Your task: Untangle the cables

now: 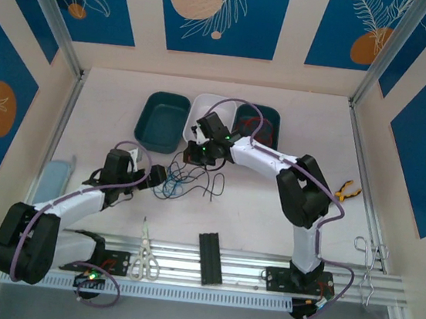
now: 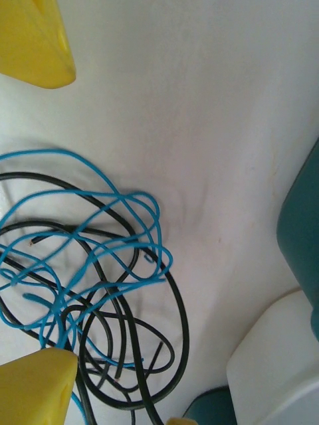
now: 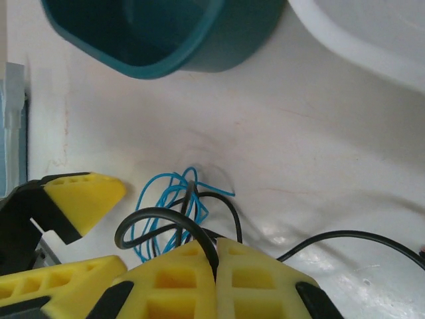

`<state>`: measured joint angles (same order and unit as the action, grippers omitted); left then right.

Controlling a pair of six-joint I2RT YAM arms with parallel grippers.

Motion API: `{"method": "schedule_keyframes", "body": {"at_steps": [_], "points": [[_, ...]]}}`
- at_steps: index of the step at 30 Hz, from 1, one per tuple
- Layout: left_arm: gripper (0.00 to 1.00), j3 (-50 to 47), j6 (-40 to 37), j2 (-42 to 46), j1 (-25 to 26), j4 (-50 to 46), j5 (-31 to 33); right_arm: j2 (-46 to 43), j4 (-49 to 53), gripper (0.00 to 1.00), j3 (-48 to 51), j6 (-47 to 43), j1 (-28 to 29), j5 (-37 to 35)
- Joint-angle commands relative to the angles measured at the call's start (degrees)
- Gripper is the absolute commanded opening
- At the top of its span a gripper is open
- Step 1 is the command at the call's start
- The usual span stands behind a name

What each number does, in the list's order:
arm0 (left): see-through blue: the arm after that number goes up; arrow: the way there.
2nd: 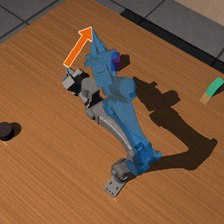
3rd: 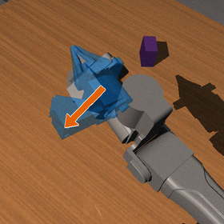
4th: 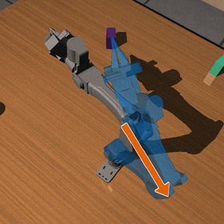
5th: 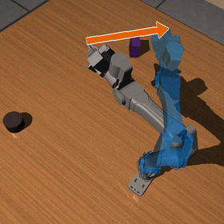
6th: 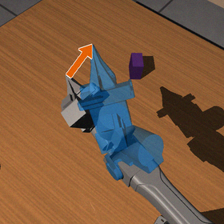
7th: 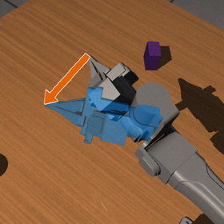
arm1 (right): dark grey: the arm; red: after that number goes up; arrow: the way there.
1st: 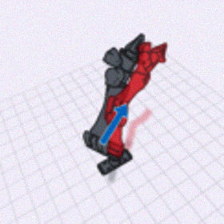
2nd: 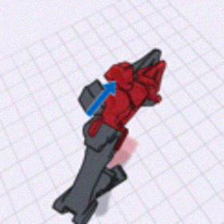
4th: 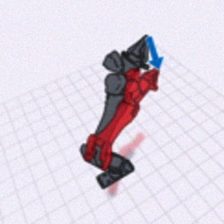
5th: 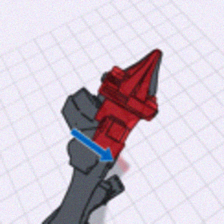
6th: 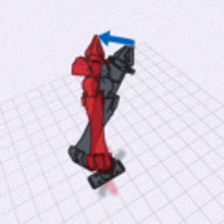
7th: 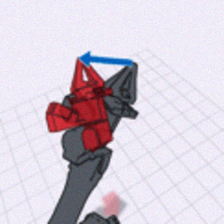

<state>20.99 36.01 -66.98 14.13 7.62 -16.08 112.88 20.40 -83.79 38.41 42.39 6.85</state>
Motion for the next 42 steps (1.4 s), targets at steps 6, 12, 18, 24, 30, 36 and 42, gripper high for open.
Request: {"method": "schedule_keyframes", "body": {"at_steps": [6,12,18,24,30,36,42], "points": [[1.0,-1.4,-1.7,2.8,1.8,3.8,-1.9,-6.8,-1.3,0.0,2.6,-4.4,2.2,-5.2],[1.0,-3.1,-3.8,7.0,4.3,8.4,-1.8,-11.8,-3.9,0.0,6.6,-5.8,2.7,-7.9],[0.97,-3.9,-7.0,12.3,7.5,12.3,-0.6,-15.6,-5.8,0.0,10.7,-5.7,2.7,-9.0],[0.87,-3.8,-11.9,13.6,12.7,15.1,2.4,-21.8,-12.6,0.0,18.9,-6.0,3.0,-9.4],[0.84,-1.5,-14.0,8.7,15.8,16.9,3.9,-27.6,-17.4,0.0,23.2,-8.6,3.4,-10.3],[0.83,-0.3,-13.9,4.0,17.6,21.4,4.3,-31.8,-17.5,0.0,23.1,-12.2,3.6,-12.5],[0.83,0.6,-14.0,1.7,18.3,22.4,3.5,-35.4,-20.0,0.0,25.2,-9.6,3.6,-21.8]]}}
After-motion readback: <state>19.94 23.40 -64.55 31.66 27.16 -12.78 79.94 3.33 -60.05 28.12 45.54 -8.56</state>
